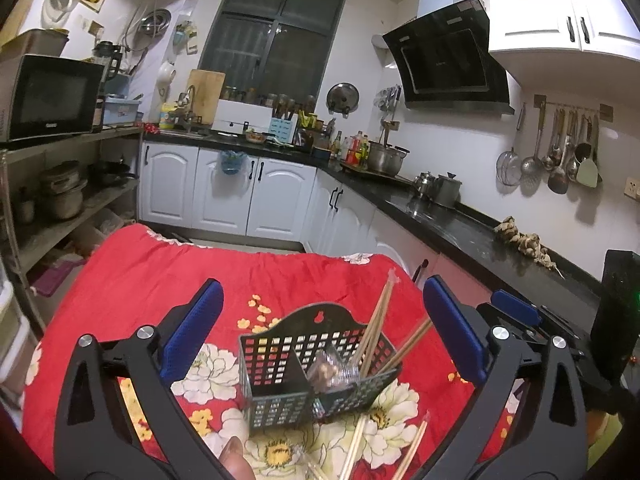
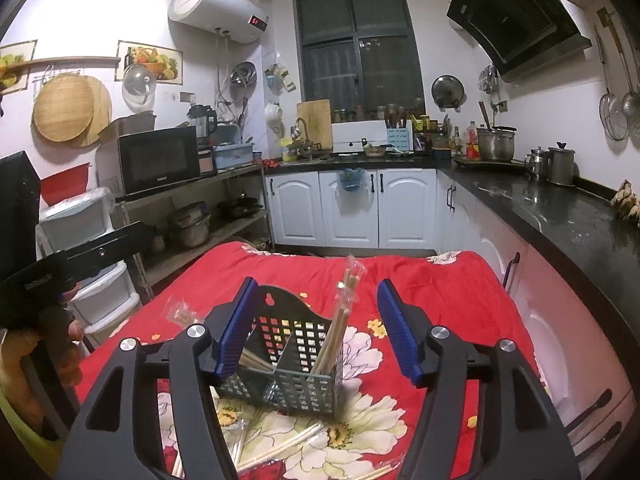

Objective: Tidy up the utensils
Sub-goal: 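Move both open tools back down to the chopstick pile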

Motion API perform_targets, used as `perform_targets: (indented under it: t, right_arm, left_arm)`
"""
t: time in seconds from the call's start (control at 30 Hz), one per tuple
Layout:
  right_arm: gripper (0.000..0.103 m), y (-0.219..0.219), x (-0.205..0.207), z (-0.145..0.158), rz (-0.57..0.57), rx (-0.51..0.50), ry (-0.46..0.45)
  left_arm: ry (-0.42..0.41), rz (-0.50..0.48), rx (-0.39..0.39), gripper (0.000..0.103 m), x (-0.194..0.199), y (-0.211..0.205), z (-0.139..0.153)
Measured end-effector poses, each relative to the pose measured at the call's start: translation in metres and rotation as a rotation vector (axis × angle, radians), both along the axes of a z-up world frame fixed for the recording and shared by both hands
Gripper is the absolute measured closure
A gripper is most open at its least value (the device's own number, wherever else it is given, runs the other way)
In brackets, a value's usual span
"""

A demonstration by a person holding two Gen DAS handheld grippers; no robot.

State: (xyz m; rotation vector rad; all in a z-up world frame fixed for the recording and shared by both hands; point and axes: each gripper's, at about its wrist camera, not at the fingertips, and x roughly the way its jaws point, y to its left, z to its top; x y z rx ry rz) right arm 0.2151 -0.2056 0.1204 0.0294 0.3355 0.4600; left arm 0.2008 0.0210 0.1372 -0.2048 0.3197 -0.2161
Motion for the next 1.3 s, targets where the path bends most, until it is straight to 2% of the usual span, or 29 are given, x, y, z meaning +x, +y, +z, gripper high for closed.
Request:
perform_targets:
  t: [0.47, 1.3]
  right_arm:
    - [0.043, 0.009, -0.016, -0.021, 0.033, -0.033, 0.043]
    - [0.043, 0.025, -0.017, -0.085, 0.062, -0.09, 0.183]
  left_arm:
    - [0.05, 0.006, -0.009, 0.011, -0.025, 0.009, -0.027]
    - [0.273, 0.042, -0.026, 0.011, -0.034, 0.032, -0.109]
